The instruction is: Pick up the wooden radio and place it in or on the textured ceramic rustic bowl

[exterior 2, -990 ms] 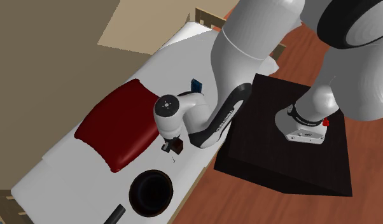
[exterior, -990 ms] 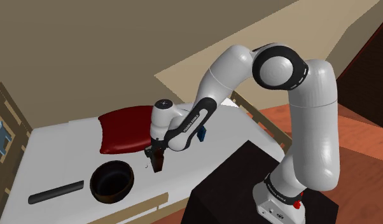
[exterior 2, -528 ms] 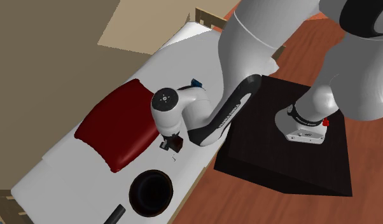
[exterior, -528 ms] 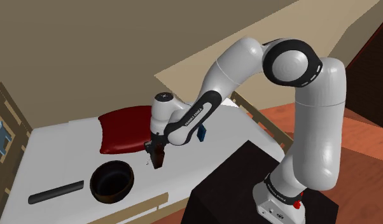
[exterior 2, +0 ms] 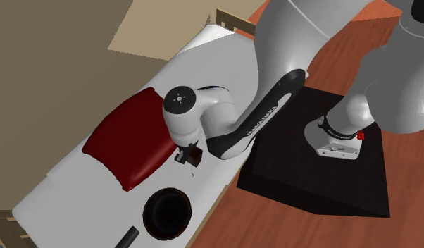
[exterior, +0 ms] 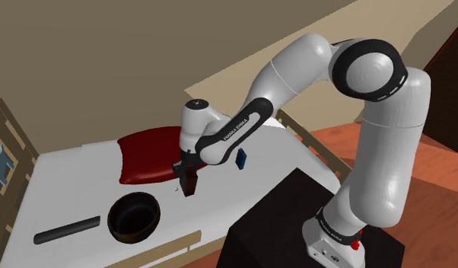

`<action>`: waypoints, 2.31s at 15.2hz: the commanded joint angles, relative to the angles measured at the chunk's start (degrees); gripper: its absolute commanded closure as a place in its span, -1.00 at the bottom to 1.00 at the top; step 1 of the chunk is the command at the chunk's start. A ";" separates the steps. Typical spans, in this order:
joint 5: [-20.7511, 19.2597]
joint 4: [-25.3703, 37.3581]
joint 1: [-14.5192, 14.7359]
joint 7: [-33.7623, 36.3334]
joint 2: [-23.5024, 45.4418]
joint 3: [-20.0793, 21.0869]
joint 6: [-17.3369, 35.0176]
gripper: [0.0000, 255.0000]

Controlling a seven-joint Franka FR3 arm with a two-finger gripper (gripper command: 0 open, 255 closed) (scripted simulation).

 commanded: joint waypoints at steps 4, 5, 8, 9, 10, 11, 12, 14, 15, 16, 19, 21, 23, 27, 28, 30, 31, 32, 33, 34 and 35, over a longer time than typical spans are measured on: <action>1.99 -0.03 -0.99 -1.41 -3.30 1.32 -3.13 1.00; 2.39 -0.01 -1.16 -1.69 -3.95 1.55 -3.76 1.00; 3.58 0.12 -1.63 -2.51 -5.85 2.19 -5.68 1.00; 3.97 0.19 -1.77 -2.78 -6.47 2.38 -6.33 1.00; 4.35 0.27 -1.90 -3.05 -7.08 2.56 -6.99 1.00; 4.73 0.37 -2.02 -3.31 -7.68 2.72 -7.65 1.00; 5.11 0.48 -2.13 -3.56 -8.28 2.88 -8.31 1.00; 5.84 0.74 -2.34 -4.06 -9.44 3.17 -9.66 1.00; 6.19 0.88 -2.44 -4.30 -10.01 3.29 -10.34 1.00; 6.54 1.05 -2.53 -4.54 -10.58 3.41 -11.02 1.00; 7.52 1.61 -2.76 -5.21 -12.20 3.71 -13.09 1.00; 7.89 1.86 -2.83 -5.46 -12.82 3.81 -13.91 1.00; 6.70 4.68 -1.04 -2.34 -11.07 4.52 -15.17 1.00; 4.23 11.11 2.79 3.58 -7.03 5.58 -18.07 1.00; 3.61 12.90 3.81 4.97 -5.91 5.76 -18.88 1.00; 2.38 16.70 5.89 7.64 -3.54 6.07 -20.60 1.00; 1.78 18.72 6.97 8.90 -2.30 6.18 -21.52 1.00; 1.17 20.82 8.07 10.13 -1.00 6.27 -22.48 1.00; 0.59 23.01 9.20 11.30 0.33 6.32 -23.48 1.00; 0.03 25.29 10.36 12.42 1.72 6.34 -24.52 1.00; -0.53 27.68 11.55 13.49 3.15 6.34 -25.61 1.00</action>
